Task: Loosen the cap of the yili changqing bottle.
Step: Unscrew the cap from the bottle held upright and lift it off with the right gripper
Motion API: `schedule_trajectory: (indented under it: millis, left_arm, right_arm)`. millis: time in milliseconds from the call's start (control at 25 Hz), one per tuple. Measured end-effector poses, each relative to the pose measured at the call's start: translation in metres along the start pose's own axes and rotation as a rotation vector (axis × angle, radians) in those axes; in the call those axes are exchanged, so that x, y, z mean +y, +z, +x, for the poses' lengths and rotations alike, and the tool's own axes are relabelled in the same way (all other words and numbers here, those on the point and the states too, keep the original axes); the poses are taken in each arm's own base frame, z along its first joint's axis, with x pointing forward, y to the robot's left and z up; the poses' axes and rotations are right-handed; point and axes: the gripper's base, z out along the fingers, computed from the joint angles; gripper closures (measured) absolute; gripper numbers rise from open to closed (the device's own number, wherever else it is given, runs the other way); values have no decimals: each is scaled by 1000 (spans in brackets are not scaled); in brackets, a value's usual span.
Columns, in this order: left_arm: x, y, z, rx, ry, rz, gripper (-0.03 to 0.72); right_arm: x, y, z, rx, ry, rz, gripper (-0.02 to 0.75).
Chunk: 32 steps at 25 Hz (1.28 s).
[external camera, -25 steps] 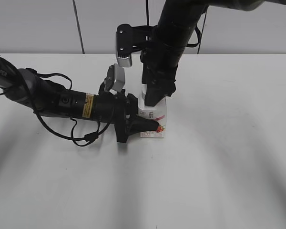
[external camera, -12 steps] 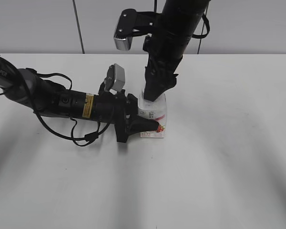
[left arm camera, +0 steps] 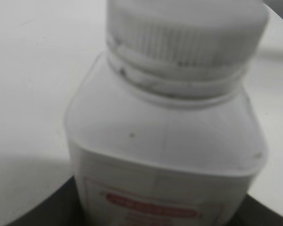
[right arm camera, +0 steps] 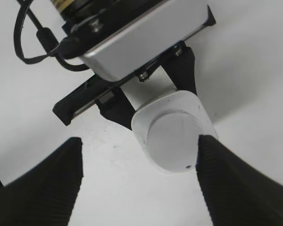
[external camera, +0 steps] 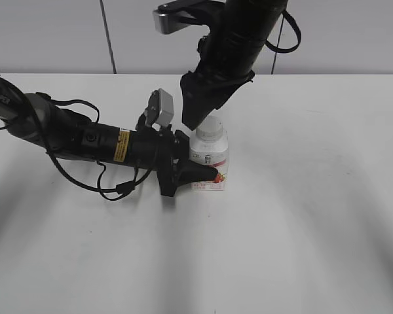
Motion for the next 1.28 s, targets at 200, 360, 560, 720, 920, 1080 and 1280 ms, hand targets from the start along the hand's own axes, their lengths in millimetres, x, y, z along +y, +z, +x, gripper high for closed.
schedule_trajectory:
  millis: [200,360,560,720,920,1080,1280]
  left_arm:
    - [0,0,0,1,-4,1,321]
    - [0,0,0,1,-12,0,321]
    - [0,0,0,1,-19,0,321]
    - [0,0,0,2,-19,0,321]
    - [0,0,0,2,-20,0,321]
    - [0,0,0,2,-22,-1,321]
    - [0,0,0,2,-22,-1,321]
  right_arm:
    - [-2,0,1,9,306,19,153]
    - [-4,0,3,18,511,46,153]
    - [-5,0,3,13,678,66,153]
    - [-7,0,4,7,772,92,153]
    - [-10,1,2,-21,860,103,153]
    - [-12,8,3,-9,886,102,153]
    - [-15,22,5,24,908,99,153]
